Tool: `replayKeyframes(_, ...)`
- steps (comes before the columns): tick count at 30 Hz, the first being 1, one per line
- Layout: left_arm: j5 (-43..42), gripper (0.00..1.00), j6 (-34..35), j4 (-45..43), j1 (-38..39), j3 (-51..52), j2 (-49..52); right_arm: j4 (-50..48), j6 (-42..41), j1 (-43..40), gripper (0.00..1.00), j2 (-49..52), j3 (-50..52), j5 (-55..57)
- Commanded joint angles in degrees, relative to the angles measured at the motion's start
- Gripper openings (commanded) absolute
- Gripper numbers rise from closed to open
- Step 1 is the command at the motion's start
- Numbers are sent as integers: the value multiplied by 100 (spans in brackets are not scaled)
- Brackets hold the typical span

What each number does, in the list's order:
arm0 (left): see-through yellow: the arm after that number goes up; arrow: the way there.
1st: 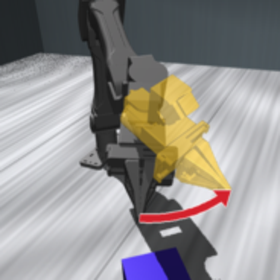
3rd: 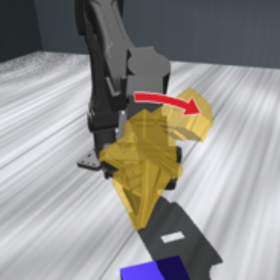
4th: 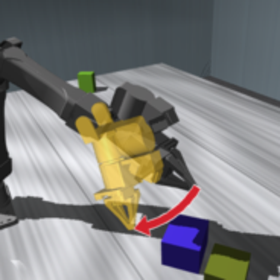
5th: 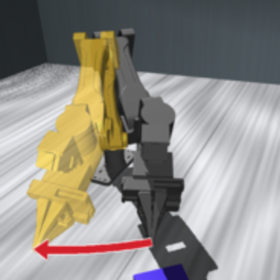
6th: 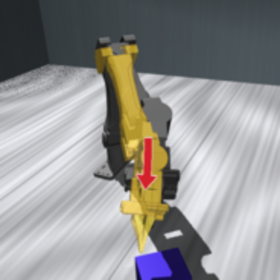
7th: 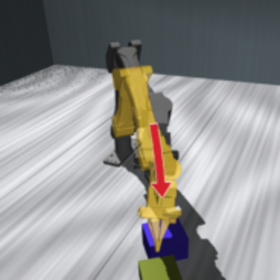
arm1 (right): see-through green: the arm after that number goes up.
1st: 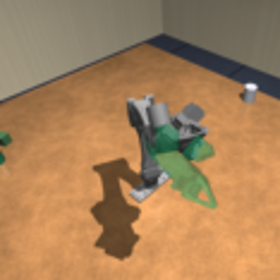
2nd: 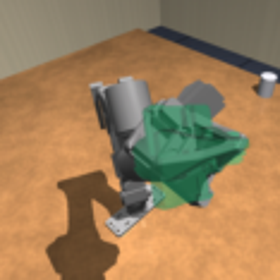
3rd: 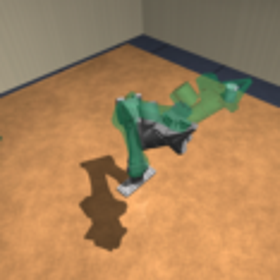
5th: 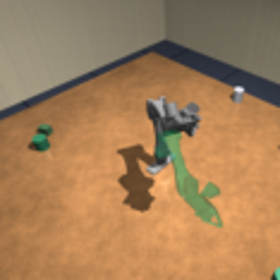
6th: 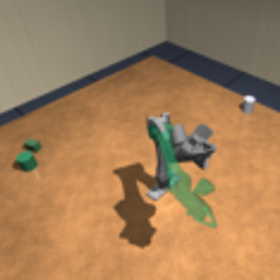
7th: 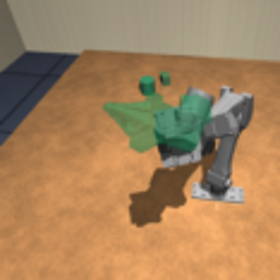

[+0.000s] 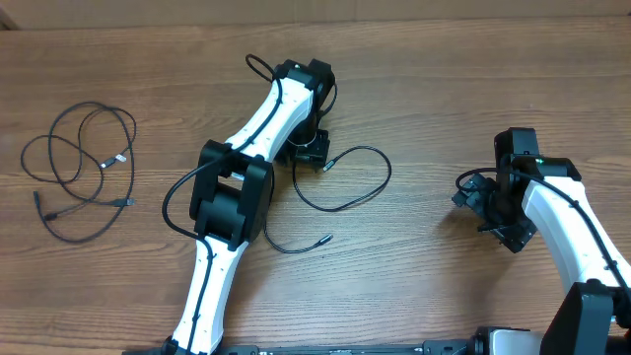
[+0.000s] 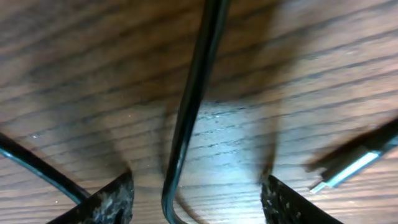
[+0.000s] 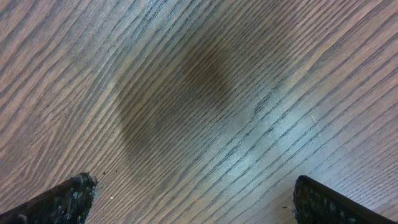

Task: Untangle cables
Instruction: 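Reach the left gripper to the last black cable at center and grasp it, then drag the last cable down and leftward with the left gripper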

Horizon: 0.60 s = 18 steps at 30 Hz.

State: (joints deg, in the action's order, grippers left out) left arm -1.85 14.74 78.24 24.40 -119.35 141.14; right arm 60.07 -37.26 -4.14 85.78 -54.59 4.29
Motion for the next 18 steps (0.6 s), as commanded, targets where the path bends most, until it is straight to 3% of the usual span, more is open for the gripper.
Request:
replayKeyframes(1, 76, 61, 55, -7, 37, 129, 118, 4, 22, -22, 100, -24, -13, 11)
replayKeyframes(5, 79, 54, 52, 17, 37, 140, 118, 9, 22, -22, 100, -24, -13, 11)
replayKeyframes(12, 149, 4, 55, 133, 26, 140, 92, 24, 22, -22, 100, -24, -13, 11)
replayKeyframes(18, 476, 4, 223, 175, 22, 140, -234, 35, 22, -22, 100, -24, -13, 11)
